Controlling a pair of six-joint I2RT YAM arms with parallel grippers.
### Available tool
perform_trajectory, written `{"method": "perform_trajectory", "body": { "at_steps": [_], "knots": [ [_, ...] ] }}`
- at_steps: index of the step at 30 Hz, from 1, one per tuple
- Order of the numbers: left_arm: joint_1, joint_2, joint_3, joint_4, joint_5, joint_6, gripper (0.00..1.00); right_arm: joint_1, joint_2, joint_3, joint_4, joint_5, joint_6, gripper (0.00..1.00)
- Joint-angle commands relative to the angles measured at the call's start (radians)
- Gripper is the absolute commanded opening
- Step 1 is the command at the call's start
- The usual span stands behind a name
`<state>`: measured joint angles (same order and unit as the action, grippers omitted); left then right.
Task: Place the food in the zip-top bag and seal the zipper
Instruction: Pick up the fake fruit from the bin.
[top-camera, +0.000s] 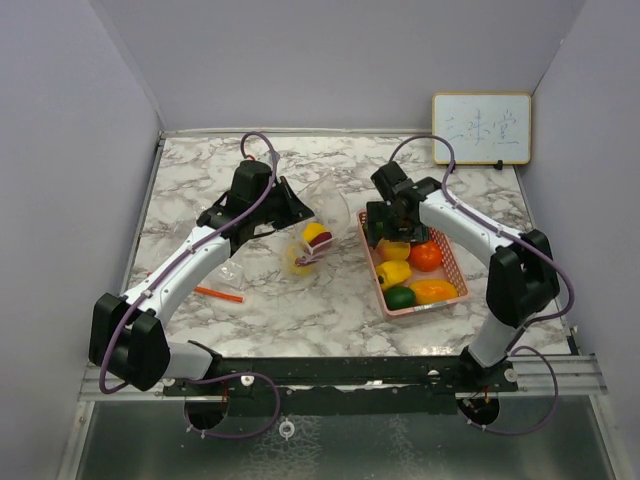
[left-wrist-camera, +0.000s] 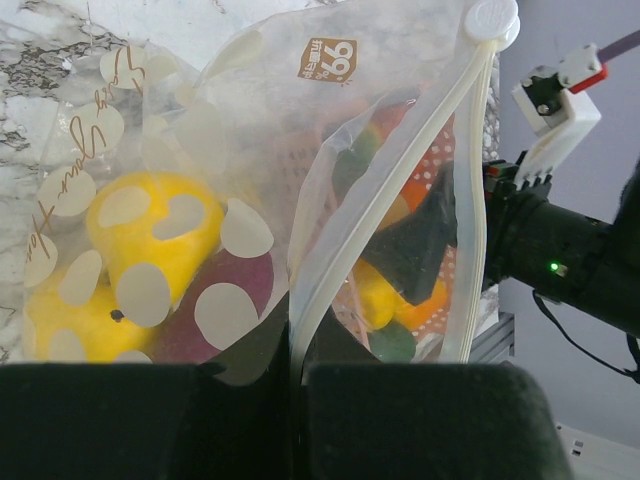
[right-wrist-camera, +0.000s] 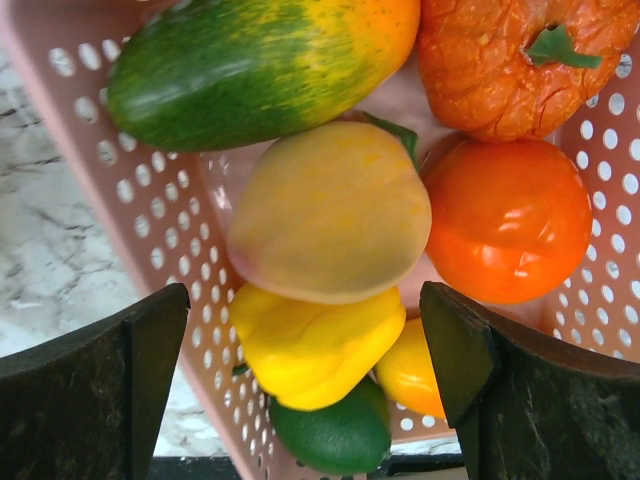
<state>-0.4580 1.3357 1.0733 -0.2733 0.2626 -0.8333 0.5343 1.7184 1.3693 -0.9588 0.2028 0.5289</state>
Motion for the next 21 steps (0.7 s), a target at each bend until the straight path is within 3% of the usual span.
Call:
{"method": "perform_trajectory", "body": {
  "at_steps": [1, 7, 11, 13, 16, 21],
  "knots": [
    [0.005, -0.001, 0.037, -0.005, 0.022, 0.022, 0.00, -0.022, 0.065, -0.025, 0.110, 0.019, -0.054, 1.00],
    [0.011, 0.006, 0.040, -0.009, 0.022, 0.026, 0.00, -0.026, 0.110, -0.027, 0.134, -0.009, -0.084, 0.97],
    [0.015, 0.004, 0.034, -0.013, 0.023, 0.026, 0.00, -0.026, 0.077, -0.030, 0.103, 0.014, -0.079, 0.66],
    [0.019, 0.005, 0.032, -0.011, 0.023, 0.026, 0.00, -0.025, 0.039, -0.015, 0.068, 0.034, -0.073, 0.57],
    [0.020, 0.005, 0.031, -0.011, 0.022, 0.027, 0.00, -0.025, -0.026, 0.044, -0.016, 0.028, -0.073, 0.51],
    [0.021, 0.005, 0.017, -0.003, 0.022, 0.021, 0.00, -0.007, -0.146, 0.170, -0.100, -0.121, -0.112, 0.49]
  ]
}}
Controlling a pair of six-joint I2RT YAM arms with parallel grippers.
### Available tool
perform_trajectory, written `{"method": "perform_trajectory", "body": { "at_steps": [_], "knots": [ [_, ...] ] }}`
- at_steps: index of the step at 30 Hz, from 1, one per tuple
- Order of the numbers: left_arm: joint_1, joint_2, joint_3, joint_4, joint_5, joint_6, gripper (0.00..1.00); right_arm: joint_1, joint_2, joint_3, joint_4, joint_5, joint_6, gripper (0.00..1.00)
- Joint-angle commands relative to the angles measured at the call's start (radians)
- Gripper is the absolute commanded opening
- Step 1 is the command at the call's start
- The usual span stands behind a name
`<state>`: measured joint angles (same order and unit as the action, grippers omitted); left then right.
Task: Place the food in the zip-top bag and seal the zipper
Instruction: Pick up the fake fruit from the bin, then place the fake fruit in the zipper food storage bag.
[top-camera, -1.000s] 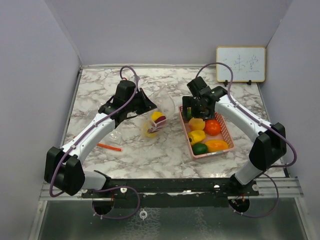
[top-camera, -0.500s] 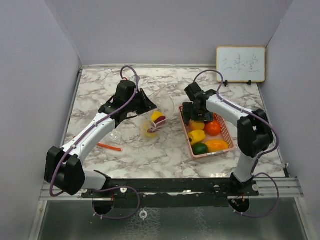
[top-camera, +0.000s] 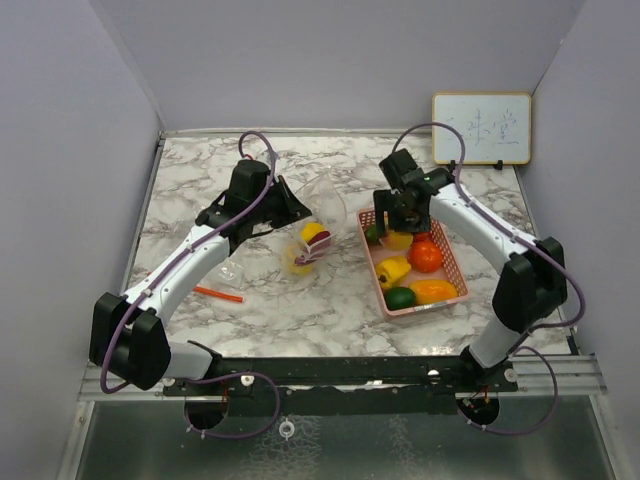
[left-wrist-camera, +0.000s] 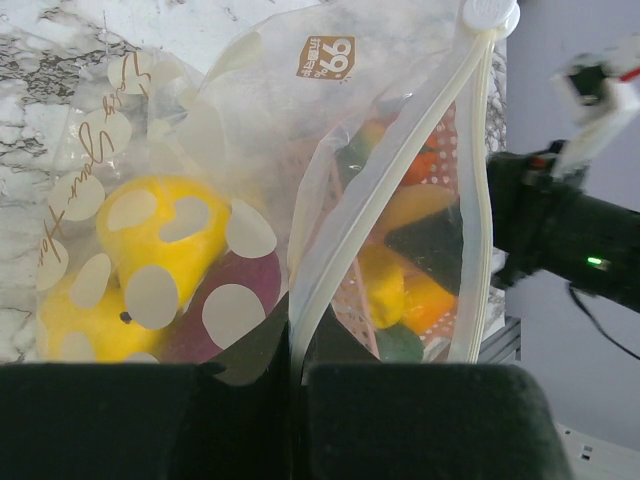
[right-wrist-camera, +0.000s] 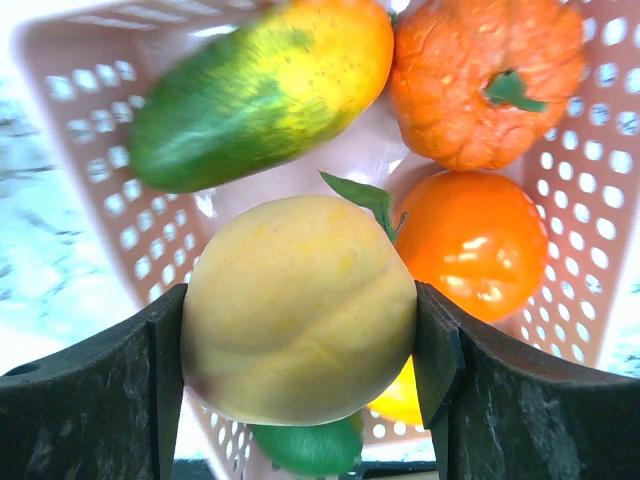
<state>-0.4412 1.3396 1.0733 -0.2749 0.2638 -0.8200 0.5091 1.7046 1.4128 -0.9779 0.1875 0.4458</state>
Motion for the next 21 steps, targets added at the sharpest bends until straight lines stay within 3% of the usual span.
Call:
{"method": "perform_trajectory", "body": {
  "at_steps": [1, 7, 14, 16, 18, 20, 21],
  "knots": [
    [0.005, 0.002, 0.015, 0.000, 0.021, 0.005, 0.00, 0.022, -0.150, 0.155, -0.077, -0.151, -0.035, 0.49],
    [0.006, 0.007, 0.019, 0.006, 0.023, 0.002, 0.00, 0.039, -0.165, 0.312, 0.111, -0.487, -0.025, 0.49],
    [0.006, 0.008, 0.025, 0.008, 0.018, -0.010, 0.00, 0.076, -0.061, 0.335, 0.307, -0.647, 0.025, 0.54],
    [0.007, 0.004, 0.024, 0.010, 0.013, -0.013, 0.00, 0.093, -0.026, 0.329, 0.312, -0.637, 0.021, 0.61],
    [0.006, 0.003, 0.020, 0.015, 0.009, -0.021, 0.00, 0.100, -0.004, 0.325, 0.306, -0.618, 0.019, 0.76],
    [0.007, 0.003, 0.020, 0.018, 0.009, -0.027, 0.00, 0.103, 0.003, 0.321, 0.302, -0.587, 0.024, 0.99],
    [0.006, 0.004, 0.019, 0.019, 0.009, -0.029, 0.00, 0.103, 0.002, 0.324, 0.296, -0.568, 0.022, 1.00]
  ]
}}
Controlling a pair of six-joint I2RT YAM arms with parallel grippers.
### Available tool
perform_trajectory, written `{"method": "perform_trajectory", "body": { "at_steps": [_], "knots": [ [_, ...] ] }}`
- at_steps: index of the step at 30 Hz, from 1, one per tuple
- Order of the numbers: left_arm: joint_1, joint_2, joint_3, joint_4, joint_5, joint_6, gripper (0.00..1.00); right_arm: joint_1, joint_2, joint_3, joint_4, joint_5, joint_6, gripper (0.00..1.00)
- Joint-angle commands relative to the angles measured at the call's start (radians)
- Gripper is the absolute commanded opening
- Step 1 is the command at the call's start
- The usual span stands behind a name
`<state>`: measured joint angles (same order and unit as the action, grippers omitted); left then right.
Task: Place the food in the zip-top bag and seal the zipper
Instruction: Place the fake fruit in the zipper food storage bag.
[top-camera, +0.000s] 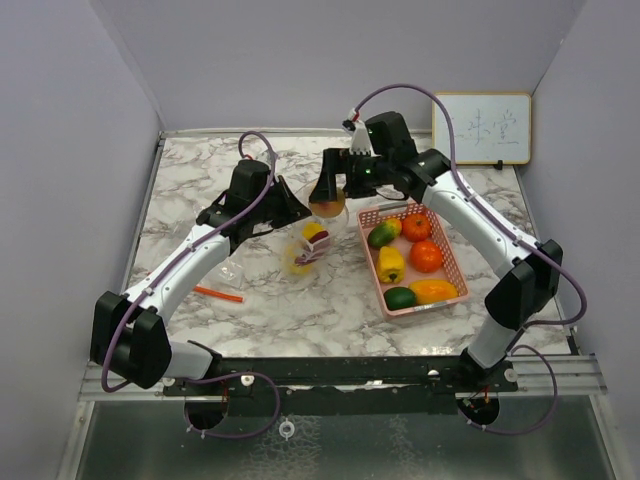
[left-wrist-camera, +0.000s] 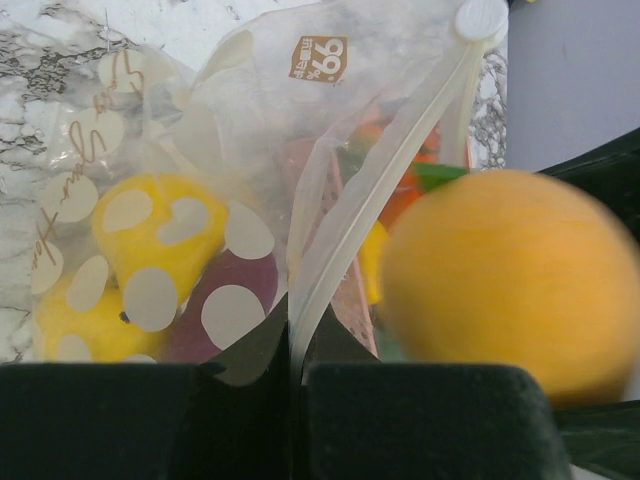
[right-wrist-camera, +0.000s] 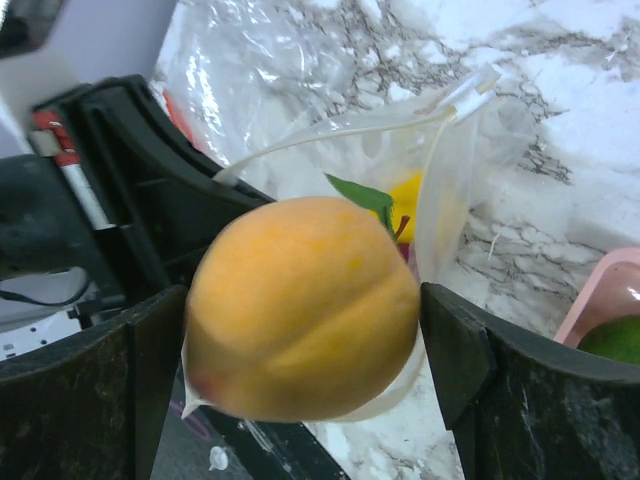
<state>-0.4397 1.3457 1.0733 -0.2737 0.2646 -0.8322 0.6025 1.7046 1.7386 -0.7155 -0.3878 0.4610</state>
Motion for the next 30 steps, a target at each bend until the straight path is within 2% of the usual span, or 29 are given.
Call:
{"method": "perform_trajectory", "body": {
  "at_steps": [1, 9, 13, 15, 18, 22, 27, 30],
  "knots": [
    [0.004, -0.001, 0.019, 0.019, 0.008, -0.019, 0.00, 0.010, 0.000, 0.005, 0.017, 0.035, 0.001, 0.99],
    [0.005, 0.007, 0.018, 0.027, 0.009, -0.028, 0.00, 0.007, -0.105, -0.010, -0.174, 0.450, 0.000, 0.99],
    [0.004, 0.002, 0.027, 0.031, 0.025, -0.036, 0.00, -0.017, -0.166, -0.101, -0.298, 0.618, 0.055, 1.00],
    [0.005, -0.008, 0.026, 0.057, 0.044, -0.045, 0.00, -0.034, -0.202, -0.162, -0.282, 0.569, 0.042, 0.99],
    [0.006, -0.020, 0.027, 0.097, 0.069, -0.081, 0.00, -0.033, -0.248, -0.223, -0.176, 0.417, 0.005, 0.99],
    [0.005, -0.016, 0.048, 0.108, 0.089, -0.098, 0.00, -0.033, -0.255, -0.248, -0.077, 0.288, 0.003, 0.95],
    [0.004, -0.020, 0.042, 0.107, 0.086, -0.103, 0.00, -0.033, -0.187, -0.230, 0.002, 0.230, 0.014, 0.89],
    [0.004, -0.022, 0.040, 0.113, 0.088, -0.115, 0.00, -0.033, -0.140, -0.211, 0.026, 0.215, 0.012, 0.80]
  ]
}}
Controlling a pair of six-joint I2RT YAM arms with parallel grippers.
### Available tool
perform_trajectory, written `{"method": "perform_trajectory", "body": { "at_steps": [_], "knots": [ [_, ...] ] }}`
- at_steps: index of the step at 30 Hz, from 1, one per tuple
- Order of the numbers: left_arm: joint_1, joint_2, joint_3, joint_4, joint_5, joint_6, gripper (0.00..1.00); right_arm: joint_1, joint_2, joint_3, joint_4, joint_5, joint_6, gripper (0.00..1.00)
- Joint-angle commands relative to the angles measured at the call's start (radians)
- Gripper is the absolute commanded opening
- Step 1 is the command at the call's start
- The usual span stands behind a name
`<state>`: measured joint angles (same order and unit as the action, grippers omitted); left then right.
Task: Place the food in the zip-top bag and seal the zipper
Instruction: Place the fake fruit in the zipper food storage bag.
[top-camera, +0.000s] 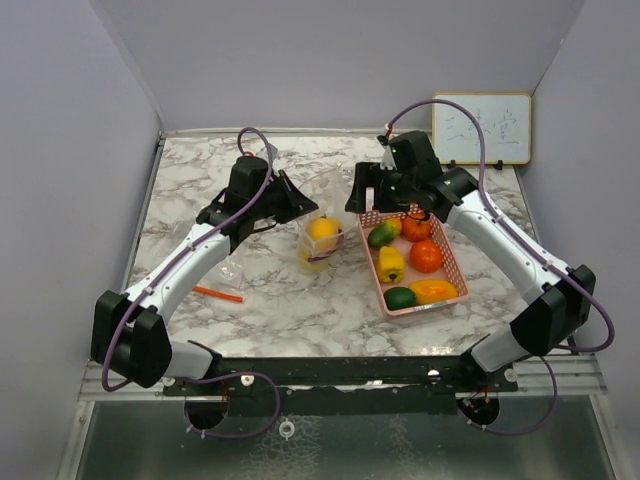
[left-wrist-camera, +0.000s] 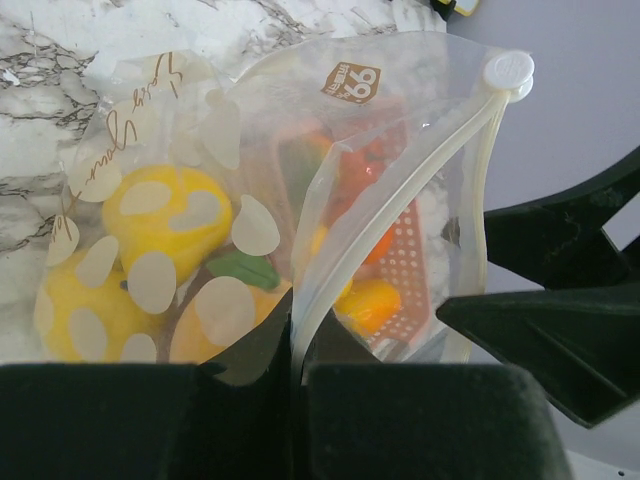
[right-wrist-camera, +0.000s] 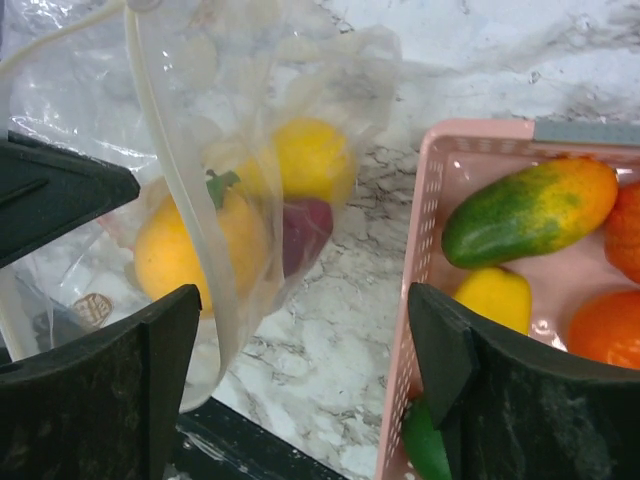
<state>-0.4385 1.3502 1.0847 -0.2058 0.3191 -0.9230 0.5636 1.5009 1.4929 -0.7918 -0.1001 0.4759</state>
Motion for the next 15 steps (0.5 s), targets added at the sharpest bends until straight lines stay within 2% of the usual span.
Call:
{"method": "perform_trajectory", "body": {
  "at_steps": [1, 3, 4, 6, 7, 8, 12, 14, 15],
  "knots": [
    [0.003, -0.027, 0.030, 0.046, 0.033, -0.025, 0.00, 0.005, 0.077, 0.043, 0.099, -0.078, -0.008, 0.77],
    [0.004, -0.028, 0.035, 0.038, 0.025, -0.019, 0.00, 0.005, 0.095, 0.056, 0.087, -0.085, -0.020, 0.68],
    [0.004, -0.028, 0.038, 0.031, 0.020, -0.015, 0.00, 0.005, 0.098, 0.057, 0.085, -0.084, -0.024, 0.58],
    [0.004, -0.027, 0.043, 0.015, 0.014, 0.001, 0.00, 0.005, 0.098, 0.060, 0.069, -0.049, -0.030, 0.30],
    [0.004, -0.027, 0.048, -0.001, 0.007, 0.018, 0.00, 0.005, 0.096, 0.066, 0.050, -0.003, -0.035, 0.20],
    [0.004, -0.025, 0.066, -0.043, -0.011, 0.054, 0.00, 0.005, 0.096, 0.075, 0.016, 0.062, -0.037, 0.15],
    [0.004, 0.011, 0.201, -0.391, -0.284, 0.257, 0.00, 0.005, 0.093, 0.117, -0.130, 0.376, -0.034, 0.11],
    [0.004, 0.030, 0.240, -0.508, -0.424, 0.327, 0.00, 0.005, 0.081, 0.124, -0.141, 0.418, -0.074, 0.13],
    [0.004, 0.033, 0.247, -0.538, -0.469, 0.347, 0.00, 0.005, 0.071, 0.124, -0.126, 0.393, -0.101, 0.19]
  ]
}}
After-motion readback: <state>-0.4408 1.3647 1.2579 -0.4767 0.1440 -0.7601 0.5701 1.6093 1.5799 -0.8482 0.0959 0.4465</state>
